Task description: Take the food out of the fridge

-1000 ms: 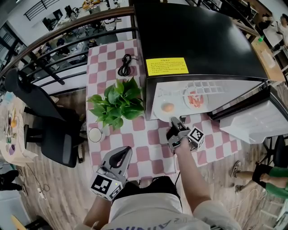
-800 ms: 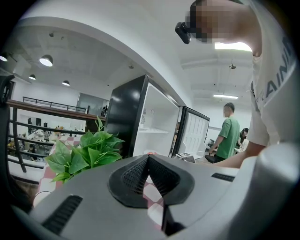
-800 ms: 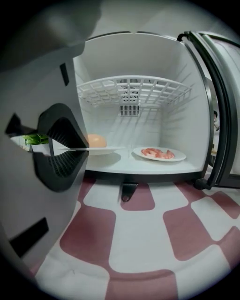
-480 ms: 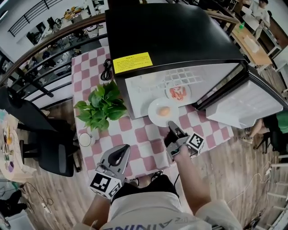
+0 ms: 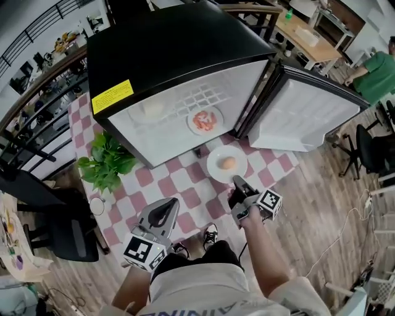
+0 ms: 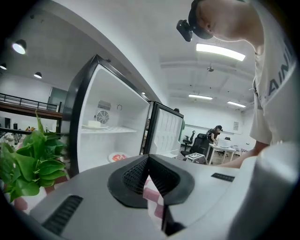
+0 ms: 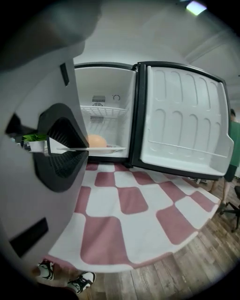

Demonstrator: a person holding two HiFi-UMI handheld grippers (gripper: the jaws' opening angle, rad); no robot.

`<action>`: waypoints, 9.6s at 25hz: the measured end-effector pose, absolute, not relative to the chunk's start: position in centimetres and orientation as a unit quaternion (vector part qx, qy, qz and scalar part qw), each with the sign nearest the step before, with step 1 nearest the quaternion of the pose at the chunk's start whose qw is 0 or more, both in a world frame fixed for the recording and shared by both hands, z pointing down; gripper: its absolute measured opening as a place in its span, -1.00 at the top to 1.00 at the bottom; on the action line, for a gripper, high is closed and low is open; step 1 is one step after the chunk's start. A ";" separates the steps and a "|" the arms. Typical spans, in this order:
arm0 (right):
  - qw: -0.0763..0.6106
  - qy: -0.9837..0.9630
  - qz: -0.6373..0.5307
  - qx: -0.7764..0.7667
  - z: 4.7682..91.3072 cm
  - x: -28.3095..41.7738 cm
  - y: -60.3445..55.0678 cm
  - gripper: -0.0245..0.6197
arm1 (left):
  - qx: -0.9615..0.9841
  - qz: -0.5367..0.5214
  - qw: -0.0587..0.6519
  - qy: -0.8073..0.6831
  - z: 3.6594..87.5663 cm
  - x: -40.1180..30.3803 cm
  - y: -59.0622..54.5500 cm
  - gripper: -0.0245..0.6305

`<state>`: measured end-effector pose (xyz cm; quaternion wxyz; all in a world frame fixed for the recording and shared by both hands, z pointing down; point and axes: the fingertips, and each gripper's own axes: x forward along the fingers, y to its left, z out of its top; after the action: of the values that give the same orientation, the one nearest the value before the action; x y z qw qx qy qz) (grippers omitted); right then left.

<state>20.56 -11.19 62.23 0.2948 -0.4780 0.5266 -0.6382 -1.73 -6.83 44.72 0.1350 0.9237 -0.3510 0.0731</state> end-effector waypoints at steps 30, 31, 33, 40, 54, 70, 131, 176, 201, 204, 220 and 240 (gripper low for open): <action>0.198 0.486 -0.590 -0.614 70.3 32.4 -7.8 0.60 | 0.931 0.088 0.135 -0.327 45.6 5.4 -5.0 0.91; 0.170 0.501 -0.579 -0.621 70.3 32.2 -8.0 0.51 | 0.930 0.088 0.136 -0.329 45.6 5.3 -5.1 0.91; 0.116 0.529 -0.557 -0.630 70.2 31.9 -8.2 0.39 | 0.929 0.089 0.136 -0.333 45.6 5.1 -5.2 0.91; -0.084 0.615 -0.483 -0.618 71.4 30.4 -7.4 0.11 | 0.927 0.092 0.137 -0.337 45.7 4.2 -5.0 0.91; -0.244 0.610 -0.430 -0.619 72.5 30.2 -4.6 0.19 | 0.924 0.095 0.131 -0.346 45.1 2.0 -4.2 0.91; 0.008 0.749 -0.269 -0.605 50.3 21.0 -9.1 0.86 | 0.918 0.043 0.070 -0.388 39.5 -3.5 -4.2 0.91; 0.182 0.631 -0.632 -0.412 43.8 -0.1 -30.6 0.41 | 0.848 -0.016 0.044 -0.527 35.7 -16.0 -5.2 0.91; 0.313 0.588 -0.636 -0.390 43.2 2.4 -27.5 0.84 | 0.865 -0.005 0.049 -0.500 35.8 -15.9 -4.0 0.91; 0.349 0.574 -0.606 -0.426 51.4 16.8 -8.9 0.84 | 0.936 0.046 0.081 -0.339 40.0 -3.4 -5.5 0.91; 0.346 0.562 -0.612 -0.436 53.8 17.5 -7.2 0.84 | 0.936 0.058 0.094 -0.334 41.1 -3.1 -5.5 0.91; 0.318 0.535 -0.644 -0.445 63.3 18.6 -5.7 0.84 | 0.937 0.119 0.125 -0.304 46.1 -0.2 -5.7 0.91; 0.281 0.497 -0.679 -0.461 70.3 18.0 -5.9 0.84 | 0.934 0.139 0.122 -0.307 47.6 0.2 -6.1 0.91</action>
<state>17.96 -5.92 70.33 0.2807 -0.4605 0.4975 -0.6794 0.16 -6.14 47.58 0.1220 0.9336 -0.3069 0.1389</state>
